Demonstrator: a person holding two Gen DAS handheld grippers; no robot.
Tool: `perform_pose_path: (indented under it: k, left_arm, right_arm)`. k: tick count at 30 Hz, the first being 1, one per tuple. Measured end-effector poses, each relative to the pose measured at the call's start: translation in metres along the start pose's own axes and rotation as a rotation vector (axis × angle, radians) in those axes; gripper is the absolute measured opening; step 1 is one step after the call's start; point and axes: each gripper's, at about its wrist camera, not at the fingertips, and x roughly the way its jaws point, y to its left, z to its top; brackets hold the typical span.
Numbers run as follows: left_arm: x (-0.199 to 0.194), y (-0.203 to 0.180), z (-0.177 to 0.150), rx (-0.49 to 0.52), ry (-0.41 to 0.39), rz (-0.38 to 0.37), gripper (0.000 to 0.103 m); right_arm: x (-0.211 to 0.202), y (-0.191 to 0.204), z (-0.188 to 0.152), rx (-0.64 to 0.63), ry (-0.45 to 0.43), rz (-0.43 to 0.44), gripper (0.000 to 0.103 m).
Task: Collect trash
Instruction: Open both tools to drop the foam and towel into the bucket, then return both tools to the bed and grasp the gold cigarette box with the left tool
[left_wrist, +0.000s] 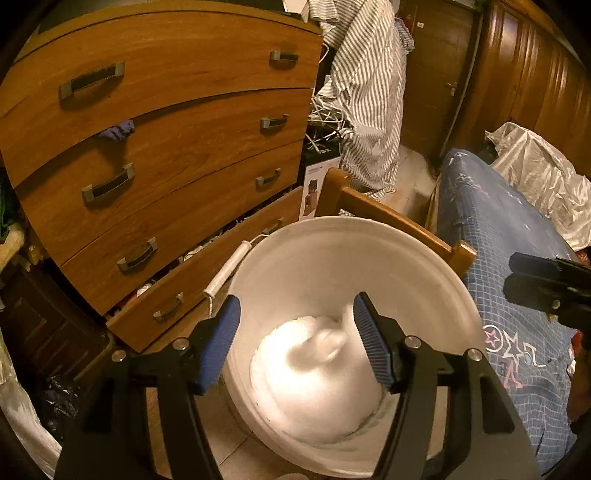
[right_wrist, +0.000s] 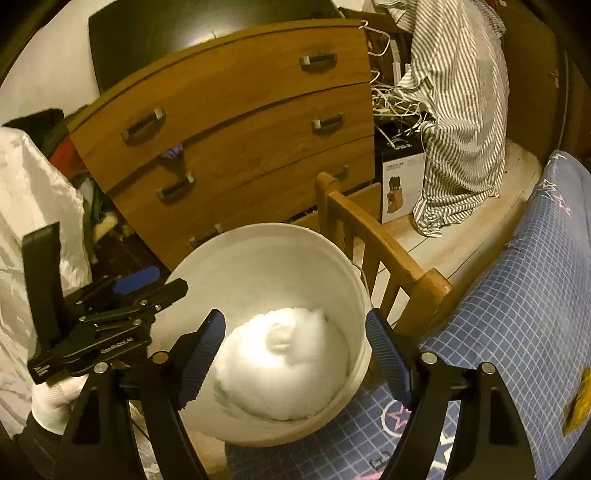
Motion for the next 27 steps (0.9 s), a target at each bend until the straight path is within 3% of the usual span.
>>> perform_pose_path:
  k: [4,7,13,18,24,27]
  left_arm:
    - [-0.020,-0.025,-0.007,0.029,-0.026,-0.058,0.061]
    - [-0.034,-0.073,-0.024,0.119,-0.028,-0.160,0.061]
    - [-0.046,-0.217,-0.098,0.344,0.083,-0.446,0.061]
    - [-0.055,-0.330,-0.170,0.564,0.174,-0.626,0.061]
    - [-0.049,-0.394,-0.212,0.680,0.223,-0.667,0.061]
    - [-0.052,-0.414,-0.226,0.723,0.209,-0.668,0.061]
  right_arm:
    - [-0.058,-0.006,-0.036,-0.002,-0.104,-0.018,0.079]
    - [-0.117,-0.027,-0.091,0.039,-0.186,-0.056,0.079]
    - [-0.228,-0.094,-0.241,0.212,-0.260,-0.231,0.079]
    - [-0.308,-0.138,-0.358,0.347,-0.271,-0.392,0.079]
    - [-0.384,-0.171,-0.453,0.424,-0.311,-0.583,0.079]
    - [-0.397,-0.198,-0.481,0.446,-0.296,-0.663,0.079]
